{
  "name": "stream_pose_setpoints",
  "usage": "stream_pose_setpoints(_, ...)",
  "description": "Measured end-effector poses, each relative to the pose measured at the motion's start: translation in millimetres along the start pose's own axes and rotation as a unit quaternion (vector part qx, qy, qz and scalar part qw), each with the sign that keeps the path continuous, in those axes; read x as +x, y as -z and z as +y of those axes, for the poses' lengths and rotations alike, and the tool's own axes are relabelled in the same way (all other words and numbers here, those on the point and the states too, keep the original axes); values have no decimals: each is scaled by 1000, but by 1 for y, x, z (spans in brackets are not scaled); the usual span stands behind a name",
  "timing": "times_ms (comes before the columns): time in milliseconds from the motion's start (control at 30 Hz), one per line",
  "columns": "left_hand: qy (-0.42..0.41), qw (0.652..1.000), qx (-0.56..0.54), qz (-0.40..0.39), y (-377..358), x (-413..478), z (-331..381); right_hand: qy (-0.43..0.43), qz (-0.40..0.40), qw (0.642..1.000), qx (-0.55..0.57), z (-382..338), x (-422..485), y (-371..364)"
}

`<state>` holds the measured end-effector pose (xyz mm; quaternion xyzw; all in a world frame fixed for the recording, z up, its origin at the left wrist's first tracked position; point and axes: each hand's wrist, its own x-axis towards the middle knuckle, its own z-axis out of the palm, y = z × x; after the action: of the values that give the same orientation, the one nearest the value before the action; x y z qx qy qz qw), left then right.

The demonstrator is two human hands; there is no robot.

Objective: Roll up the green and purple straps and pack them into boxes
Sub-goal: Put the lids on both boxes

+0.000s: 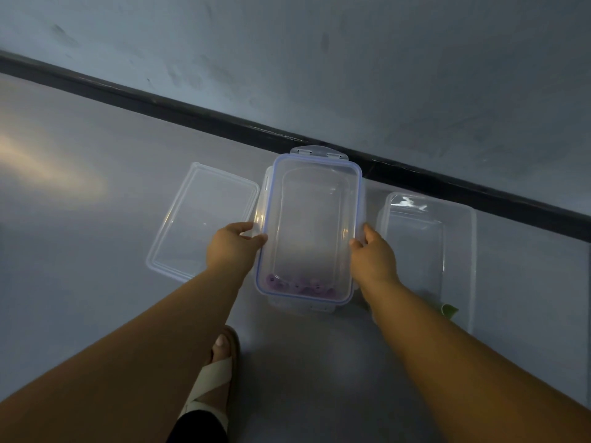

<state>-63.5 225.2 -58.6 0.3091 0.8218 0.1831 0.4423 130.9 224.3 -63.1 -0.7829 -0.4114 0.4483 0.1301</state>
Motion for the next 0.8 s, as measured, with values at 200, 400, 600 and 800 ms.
stream_pose_setpoints(200,0,999,19,-28,-2,3,7,2,13,998,-61,-6,7,6)
stream_pose_setpoints(400,-7,998,51,-37,-2,6,14,17,27,990,-134,-9,16,6)
stream_pose_setpoints(600,26,998,-3,-52,-1,9,12,19,2,993,-114,-14,20,13)
stream_pose_setpoints(800,80,987,-82,-110,4,13,11,-69,-19,995,67,-11,24,14)
